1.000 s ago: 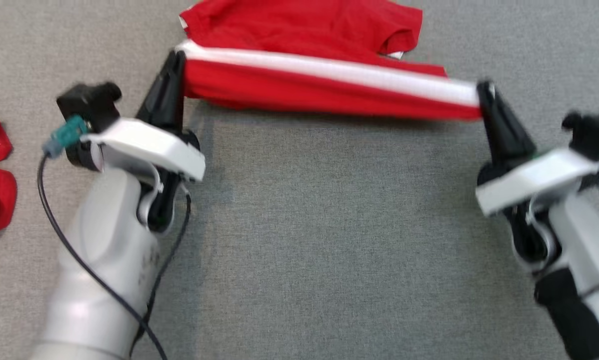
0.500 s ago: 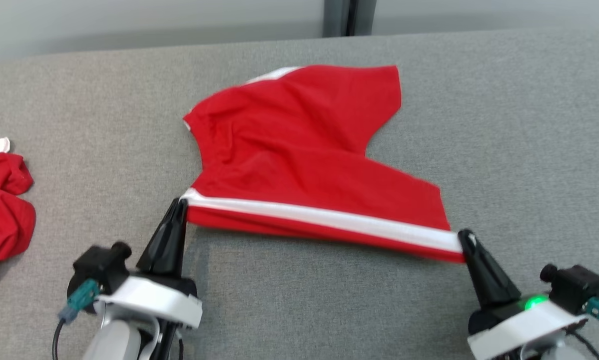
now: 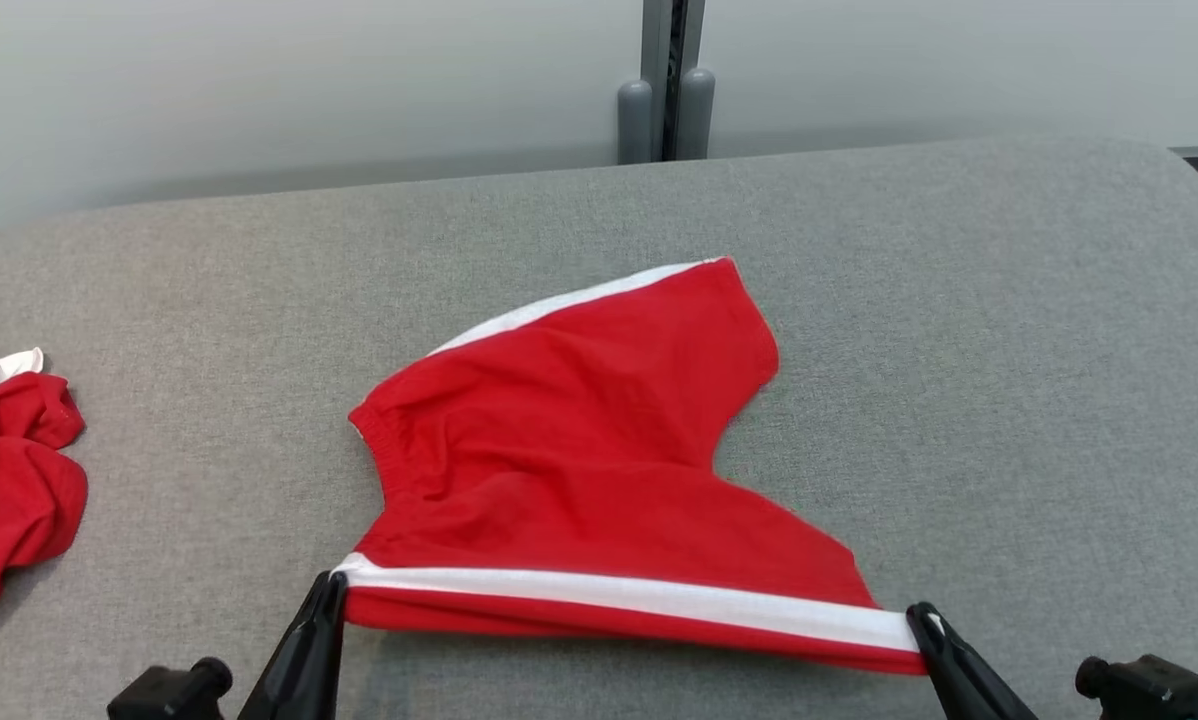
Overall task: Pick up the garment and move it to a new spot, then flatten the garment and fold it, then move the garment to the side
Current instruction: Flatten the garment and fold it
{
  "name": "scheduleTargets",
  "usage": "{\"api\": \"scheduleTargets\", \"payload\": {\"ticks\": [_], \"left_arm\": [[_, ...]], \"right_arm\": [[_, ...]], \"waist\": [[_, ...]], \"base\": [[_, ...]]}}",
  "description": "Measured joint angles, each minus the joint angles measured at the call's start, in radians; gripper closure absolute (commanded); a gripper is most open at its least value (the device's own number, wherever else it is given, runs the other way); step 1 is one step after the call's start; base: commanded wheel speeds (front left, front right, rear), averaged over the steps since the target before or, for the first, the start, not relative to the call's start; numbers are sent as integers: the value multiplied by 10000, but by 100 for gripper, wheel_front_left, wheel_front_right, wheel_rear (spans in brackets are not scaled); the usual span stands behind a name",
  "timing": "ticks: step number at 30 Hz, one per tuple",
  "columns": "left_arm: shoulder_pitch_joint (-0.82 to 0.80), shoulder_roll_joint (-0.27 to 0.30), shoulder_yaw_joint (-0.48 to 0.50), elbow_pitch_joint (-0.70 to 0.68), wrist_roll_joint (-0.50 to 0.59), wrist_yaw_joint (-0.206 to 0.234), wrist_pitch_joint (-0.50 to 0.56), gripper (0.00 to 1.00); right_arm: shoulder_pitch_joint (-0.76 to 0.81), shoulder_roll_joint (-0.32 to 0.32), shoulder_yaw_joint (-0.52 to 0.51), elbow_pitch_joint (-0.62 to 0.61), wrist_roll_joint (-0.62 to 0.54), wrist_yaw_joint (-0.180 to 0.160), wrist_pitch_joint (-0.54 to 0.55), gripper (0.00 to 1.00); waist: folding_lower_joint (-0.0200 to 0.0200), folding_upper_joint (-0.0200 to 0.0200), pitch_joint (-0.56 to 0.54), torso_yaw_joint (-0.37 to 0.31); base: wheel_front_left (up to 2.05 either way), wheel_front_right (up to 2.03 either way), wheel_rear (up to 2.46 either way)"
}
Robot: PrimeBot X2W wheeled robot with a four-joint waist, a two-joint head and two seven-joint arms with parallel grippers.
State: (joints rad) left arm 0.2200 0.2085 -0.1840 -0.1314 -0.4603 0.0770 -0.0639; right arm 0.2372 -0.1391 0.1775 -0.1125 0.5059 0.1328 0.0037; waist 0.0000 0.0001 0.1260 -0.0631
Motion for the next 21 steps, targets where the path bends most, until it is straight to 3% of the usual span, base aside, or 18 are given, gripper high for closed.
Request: {"api": "scheduleTargets", "payload": {"ticks": [8, 15, 21], "left_arm": [[420, 194, 61, -995, -77, 405, 794, 100], [-57, 244, 35, -1164, -113, 447, 1114, 100], [-1174, 276, 113, -1206, -100, 453, 1095, 100]], "right_arm": [[146, -63, -420, -888, -232, 15, 667, 100], [-532, -397, -550, -907, 4, 17, 635, 100], [-2401, -1335, -125, -575, 157, 25, 330, 100]], "waist": [[0, 0, 45, -26], [0, 0, 457, 99], [0, 0, 1302, 245]], "base": [[0, 0, 0], [0, 0, 0], [0, 0, 0]]}}
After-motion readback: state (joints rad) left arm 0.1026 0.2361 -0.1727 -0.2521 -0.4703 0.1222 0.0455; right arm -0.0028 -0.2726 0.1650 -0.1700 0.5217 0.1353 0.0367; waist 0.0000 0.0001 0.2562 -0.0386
